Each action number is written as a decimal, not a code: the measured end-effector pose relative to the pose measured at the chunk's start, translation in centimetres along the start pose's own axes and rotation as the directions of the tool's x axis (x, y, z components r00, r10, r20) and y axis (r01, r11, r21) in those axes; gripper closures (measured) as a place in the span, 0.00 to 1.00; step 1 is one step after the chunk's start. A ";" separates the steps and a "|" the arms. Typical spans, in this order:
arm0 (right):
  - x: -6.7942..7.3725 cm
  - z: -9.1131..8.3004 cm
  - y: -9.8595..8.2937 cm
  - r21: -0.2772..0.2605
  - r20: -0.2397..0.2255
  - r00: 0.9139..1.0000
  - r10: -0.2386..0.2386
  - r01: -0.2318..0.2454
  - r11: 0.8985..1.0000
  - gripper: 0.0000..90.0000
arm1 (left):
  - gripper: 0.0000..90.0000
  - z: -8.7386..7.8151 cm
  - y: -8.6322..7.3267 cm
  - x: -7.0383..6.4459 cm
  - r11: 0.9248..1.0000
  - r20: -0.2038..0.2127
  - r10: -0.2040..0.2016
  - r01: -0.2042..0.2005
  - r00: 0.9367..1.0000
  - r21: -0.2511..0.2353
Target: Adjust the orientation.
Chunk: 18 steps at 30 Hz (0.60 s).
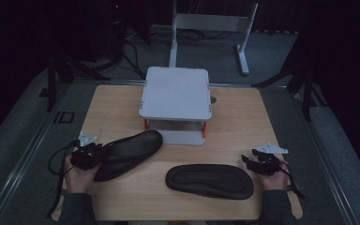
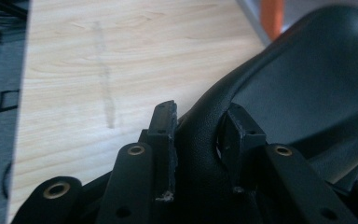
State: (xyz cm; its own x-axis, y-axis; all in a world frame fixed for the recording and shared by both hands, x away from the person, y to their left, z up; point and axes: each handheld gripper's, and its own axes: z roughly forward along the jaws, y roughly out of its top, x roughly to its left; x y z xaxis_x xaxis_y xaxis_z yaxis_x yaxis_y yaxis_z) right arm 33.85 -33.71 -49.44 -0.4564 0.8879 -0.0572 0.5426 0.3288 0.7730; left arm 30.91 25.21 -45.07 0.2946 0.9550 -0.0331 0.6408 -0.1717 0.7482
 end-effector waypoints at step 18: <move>0.2 0.2 0.1 0.006 -0.003 1.000 -0.010 0.010 1.000 0.47 | 0.26 0.0 0.6 -5.4 0.993 -0.089 -0.091 0.083 0.992 -0.085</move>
State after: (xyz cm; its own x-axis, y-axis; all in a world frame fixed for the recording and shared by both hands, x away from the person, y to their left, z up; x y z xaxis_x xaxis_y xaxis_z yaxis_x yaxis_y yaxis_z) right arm 33.93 -33.48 -49.52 -0.4637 0.8838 -0.0630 0.5421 0.3393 0.7687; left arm 29.71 19.95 -44.44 0.1707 0.9844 -0.0417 0.6002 -0.0704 0.7968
